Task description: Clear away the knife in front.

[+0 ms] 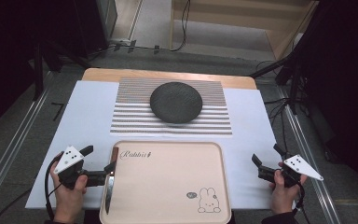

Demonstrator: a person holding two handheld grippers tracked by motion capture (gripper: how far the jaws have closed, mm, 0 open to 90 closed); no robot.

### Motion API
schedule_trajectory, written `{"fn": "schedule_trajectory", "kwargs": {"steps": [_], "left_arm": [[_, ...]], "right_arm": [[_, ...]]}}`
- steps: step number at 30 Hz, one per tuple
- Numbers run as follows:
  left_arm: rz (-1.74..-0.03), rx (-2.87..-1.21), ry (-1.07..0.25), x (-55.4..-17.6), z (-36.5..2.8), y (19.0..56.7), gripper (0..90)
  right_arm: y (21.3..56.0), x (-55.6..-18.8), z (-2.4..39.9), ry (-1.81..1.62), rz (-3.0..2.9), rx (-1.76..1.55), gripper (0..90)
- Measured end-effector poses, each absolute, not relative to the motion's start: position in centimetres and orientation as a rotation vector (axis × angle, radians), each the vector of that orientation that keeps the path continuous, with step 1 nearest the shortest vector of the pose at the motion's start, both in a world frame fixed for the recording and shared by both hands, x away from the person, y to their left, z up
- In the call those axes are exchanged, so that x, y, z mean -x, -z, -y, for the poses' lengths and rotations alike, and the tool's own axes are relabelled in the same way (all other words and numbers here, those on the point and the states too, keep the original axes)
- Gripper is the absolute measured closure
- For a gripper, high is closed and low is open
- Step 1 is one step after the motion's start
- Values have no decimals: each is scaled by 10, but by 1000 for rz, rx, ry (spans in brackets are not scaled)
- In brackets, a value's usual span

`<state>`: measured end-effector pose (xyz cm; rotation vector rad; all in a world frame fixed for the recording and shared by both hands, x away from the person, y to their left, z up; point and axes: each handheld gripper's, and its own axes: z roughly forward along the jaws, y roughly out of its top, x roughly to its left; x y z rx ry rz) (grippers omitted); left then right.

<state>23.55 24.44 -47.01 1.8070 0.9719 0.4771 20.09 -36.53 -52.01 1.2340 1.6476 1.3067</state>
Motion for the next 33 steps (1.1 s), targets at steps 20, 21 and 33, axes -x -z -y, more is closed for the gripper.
{"fn": "schedule_trajectory", "kwargs": {"steps": [20, 21, 33], "left_arm": [[-1083, -1710, -529, -249, -297, 476, 0], [-1086, -1707, -532, -249, -300, 476, 0], [-1123, -1709, -567, -261, -324, 481, 0]], "right_arm": [[520, -201, 365, -1296, -1642, -1243, 12], [520, -201, 365, -1295, -1643, -1247, 13], [521, -201, 365, -1297, -1640, -1248, 12]]}}
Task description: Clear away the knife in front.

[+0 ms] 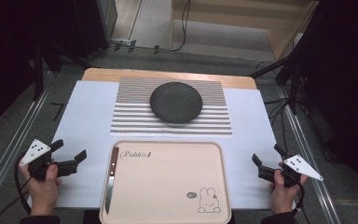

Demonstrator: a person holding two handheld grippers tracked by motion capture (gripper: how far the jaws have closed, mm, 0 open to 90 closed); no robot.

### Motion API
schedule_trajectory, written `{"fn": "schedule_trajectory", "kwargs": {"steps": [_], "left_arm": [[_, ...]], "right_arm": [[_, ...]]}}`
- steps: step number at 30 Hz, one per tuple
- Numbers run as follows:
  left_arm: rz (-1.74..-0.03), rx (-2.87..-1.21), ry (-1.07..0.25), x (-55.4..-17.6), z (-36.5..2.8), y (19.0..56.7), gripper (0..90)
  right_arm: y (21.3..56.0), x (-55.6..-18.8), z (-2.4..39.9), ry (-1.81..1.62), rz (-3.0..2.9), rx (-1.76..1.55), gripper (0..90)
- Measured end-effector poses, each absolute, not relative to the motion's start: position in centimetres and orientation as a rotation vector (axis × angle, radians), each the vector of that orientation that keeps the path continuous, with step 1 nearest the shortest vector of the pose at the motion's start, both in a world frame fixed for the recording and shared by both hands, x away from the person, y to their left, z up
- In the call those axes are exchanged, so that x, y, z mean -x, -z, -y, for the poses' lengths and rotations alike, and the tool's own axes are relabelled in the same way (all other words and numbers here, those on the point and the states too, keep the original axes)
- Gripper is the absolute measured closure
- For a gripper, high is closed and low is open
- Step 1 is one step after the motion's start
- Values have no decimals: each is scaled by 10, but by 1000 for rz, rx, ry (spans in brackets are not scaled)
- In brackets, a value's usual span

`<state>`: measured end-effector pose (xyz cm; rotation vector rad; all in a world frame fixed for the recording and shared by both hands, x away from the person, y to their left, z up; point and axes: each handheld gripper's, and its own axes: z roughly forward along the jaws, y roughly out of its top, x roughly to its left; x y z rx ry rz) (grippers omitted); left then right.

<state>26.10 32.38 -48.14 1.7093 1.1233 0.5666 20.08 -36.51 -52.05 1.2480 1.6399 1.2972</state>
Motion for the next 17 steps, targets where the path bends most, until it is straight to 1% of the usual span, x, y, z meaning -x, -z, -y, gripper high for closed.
{"fn": "schedule_trajectory", "kwargs": {"steps": [5, 9, 17], "left_arm": [[-1137, -1708, -597, -261, -330, 481, 0], [-1160, -1677, -583, -262, -337, 483, 0], [-1165, -1690, -578, -264, -335, 486, 0]], "right_arm": [[521, -201, 365, -1300, -1641, -1242, 13], [521, -200, 366, -1305, -1633, -1262, 12], [521, -202, 364, -1282, -1646, -1254, 12]]}}
